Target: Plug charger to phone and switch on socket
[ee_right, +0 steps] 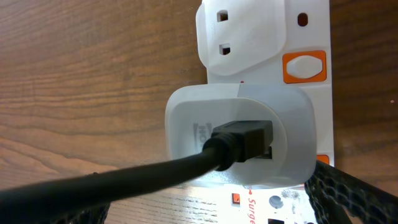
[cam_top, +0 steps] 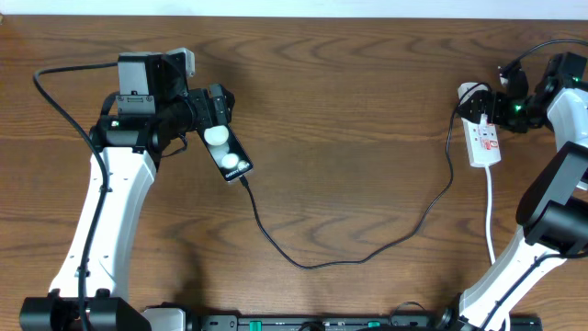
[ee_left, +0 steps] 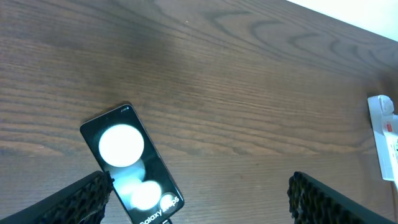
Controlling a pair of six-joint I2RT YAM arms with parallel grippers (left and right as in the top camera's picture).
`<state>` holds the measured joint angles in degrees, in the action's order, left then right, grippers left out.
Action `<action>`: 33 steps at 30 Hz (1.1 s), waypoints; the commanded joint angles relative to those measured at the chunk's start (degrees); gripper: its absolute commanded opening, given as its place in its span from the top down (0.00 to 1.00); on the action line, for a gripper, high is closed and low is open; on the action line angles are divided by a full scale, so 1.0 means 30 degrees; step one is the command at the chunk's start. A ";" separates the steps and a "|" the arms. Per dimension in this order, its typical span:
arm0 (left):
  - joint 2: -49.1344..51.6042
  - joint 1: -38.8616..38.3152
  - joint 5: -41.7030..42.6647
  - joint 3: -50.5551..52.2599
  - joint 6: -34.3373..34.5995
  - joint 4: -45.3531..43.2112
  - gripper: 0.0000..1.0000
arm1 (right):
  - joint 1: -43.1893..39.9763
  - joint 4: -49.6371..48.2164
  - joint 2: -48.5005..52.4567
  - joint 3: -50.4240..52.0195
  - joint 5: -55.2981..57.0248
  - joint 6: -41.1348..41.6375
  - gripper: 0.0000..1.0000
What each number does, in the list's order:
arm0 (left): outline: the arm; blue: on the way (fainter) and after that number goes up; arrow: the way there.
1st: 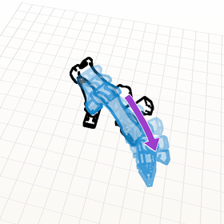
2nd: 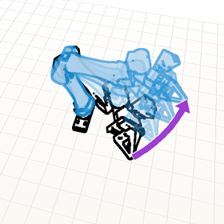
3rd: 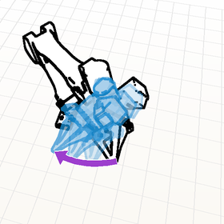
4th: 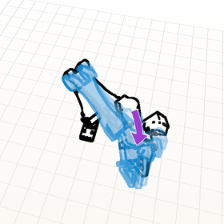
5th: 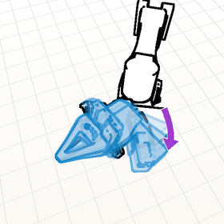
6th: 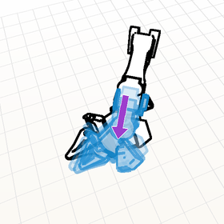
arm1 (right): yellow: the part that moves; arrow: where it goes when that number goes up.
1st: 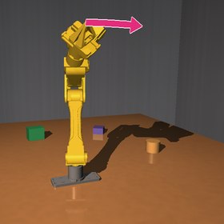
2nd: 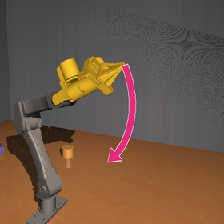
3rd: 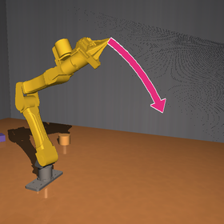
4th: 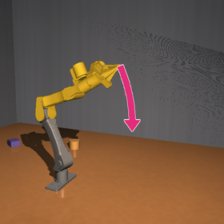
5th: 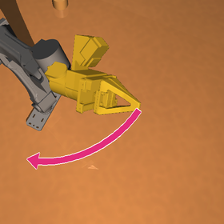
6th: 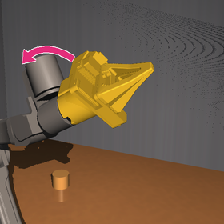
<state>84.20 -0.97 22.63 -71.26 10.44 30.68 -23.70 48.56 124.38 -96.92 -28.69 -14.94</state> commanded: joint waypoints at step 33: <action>-0.0284 -0.0007 0.0248 -0.0204 -0.0248 0.0029 0.08 | 0.0474 -0.0743 0.0670 0.1596 -0.1654 0.1107 0.02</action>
<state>84.20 -0.97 22.63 -71.26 10.46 30.68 -23.55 46.19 125.19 -95.74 -29.17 -13.98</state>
